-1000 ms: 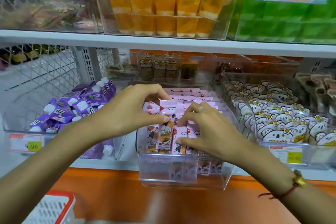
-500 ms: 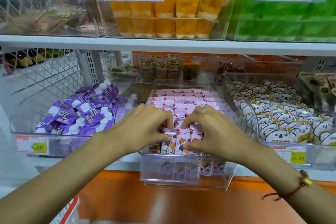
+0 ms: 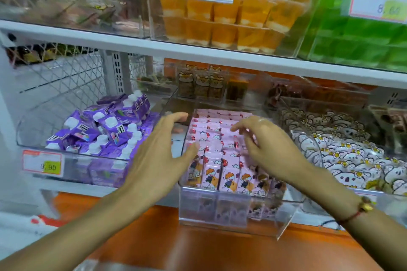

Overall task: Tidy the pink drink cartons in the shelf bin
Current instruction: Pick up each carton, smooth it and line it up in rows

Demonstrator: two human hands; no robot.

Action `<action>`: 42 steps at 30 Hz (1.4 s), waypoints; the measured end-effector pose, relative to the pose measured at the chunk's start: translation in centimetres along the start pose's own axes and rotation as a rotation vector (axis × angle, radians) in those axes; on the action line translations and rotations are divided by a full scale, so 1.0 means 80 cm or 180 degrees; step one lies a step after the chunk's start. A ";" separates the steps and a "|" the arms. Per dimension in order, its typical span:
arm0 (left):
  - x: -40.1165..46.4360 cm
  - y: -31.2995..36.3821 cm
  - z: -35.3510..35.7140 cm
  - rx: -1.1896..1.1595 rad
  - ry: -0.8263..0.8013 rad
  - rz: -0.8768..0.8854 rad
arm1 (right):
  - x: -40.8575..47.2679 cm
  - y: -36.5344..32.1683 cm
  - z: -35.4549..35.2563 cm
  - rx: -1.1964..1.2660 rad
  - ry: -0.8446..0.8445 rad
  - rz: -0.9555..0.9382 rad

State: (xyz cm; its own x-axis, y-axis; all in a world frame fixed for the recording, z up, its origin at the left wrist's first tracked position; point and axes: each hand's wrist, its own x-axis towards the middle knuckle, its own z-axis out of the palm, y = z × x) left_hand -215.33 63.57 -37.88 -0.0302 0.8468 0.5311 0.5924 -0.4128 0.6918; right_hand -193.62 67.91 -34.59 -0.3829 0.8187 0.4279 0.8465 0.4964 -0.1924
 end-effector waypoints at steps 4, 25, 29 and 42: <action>-0.004 -0.006 0.007 -0.0420 -0.0091 -0.0161 | 0.069 0.023 0.014 -0.0349 -0.0460 0.0242; -0.002 -0.015 0.012 -0.0892 -0.0184 -0.0937 | 0.170 0.044 0.059 0.0804 0.0634 0.1513; -0.001 -0.012 0.009 -0.0831 -0.0198 -0.0936 | 0.153 0.015 0.033 0.2423 0.1568 0.1961; 0.001 0.032 -0.008 -0.0100 0.0242 0.0204 | 0.000 -0.042 -0.014 0.4163 0.1589 0.2239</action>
State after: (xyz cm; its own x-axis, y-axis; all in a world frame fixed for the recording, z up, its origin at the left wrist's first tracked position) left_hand -214.32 62.36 -35.81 -0.0548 0.7908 0.6096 0.5697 -0.4767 0.6695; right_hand -196.06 65.91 -32.94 0.3167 0.9418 0.1132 -0.2020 0.1835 -0.9620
